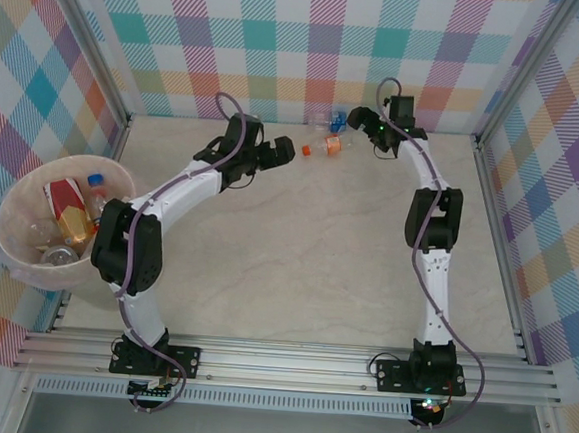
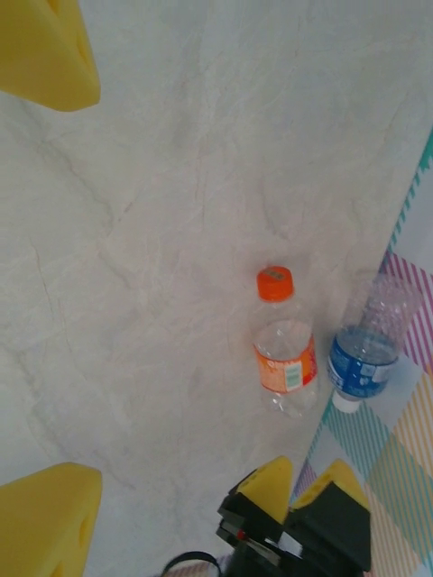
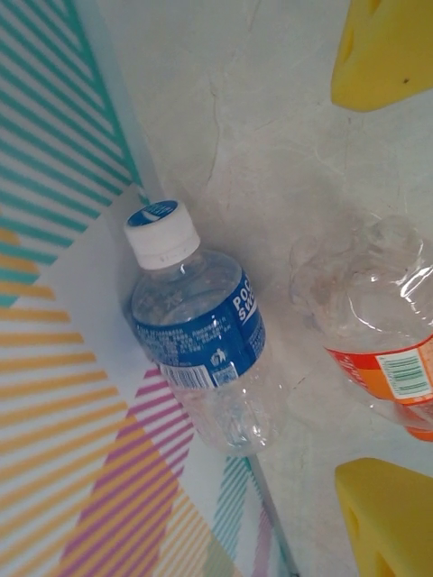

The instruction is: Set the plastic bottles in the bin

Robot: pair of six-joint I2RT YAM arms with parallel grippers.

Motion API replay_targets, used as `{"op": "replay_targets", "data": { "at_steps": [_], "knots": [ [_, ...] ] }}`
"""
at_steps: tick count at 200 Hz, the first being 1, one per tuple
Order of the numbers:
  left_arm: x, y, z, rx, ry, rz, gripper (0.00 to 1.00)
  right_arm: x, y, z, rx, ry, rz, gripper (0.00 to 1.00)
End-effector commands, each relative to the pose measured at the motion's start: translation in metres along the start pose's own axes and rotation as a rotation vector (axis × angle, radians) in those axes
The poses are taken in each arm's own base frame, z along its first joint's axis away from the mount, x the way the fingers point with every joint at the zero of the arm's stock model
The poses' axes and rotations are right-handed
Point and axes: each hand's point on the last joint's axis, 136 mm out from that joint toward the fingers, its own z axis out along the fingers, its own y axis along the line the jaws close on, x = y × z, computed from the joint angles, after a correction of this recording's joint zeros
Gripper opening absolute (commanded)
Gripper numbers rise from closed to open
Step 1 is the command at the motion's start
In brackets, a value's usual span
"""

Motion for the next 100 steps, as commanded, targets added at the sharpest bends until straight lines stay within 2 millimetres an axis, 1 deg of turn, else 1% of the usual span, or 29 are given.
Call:
{"op": "replay_targets", "data": {
  "at_steps": [1,8,25,37,61,88,100],
  "knots": [
    [-0.014,0.012,-0.017,-0.025,-0.051,0.013,1.0,0.027,0.0,0.009,0.041,0.099,0.186,1.0],
    [-0.014,0.014,-0.019,-0.028,-0.051,0.011,1.0,0.03,0.003,0.011,0.035,0.107,0.229,1.0],
    [-0.011,0.019,-0.02,-0.041,-0.047,0.009,1.0,0.041,0.001,0.014,0.039,0.141,0.345,1.0],
    [-0.008,0.023,-0.021,-0.049,-0.042,0.008,1.0,0.048,-0.001,0.017,0.061,0.149,0.395,1.0],
    [-0.006,0.027,-0.021,-0.058,-0.038,0.008,1.0,0.059,-0.004,0.026,0.076,0.148,0.435,1.0],
    [-0.003,0.03,-0.019,-0.065,-0.031,0.004,1.0,0.064,0.001,0.037,0.05,0.15,0.46,1.0],
    [-0.002,0.032,-0.018,-0.068,-0.027,0.003,1.0,0.067,-0.001,0.041,0.059,0.145,0.475,0.99]
  ]
}}
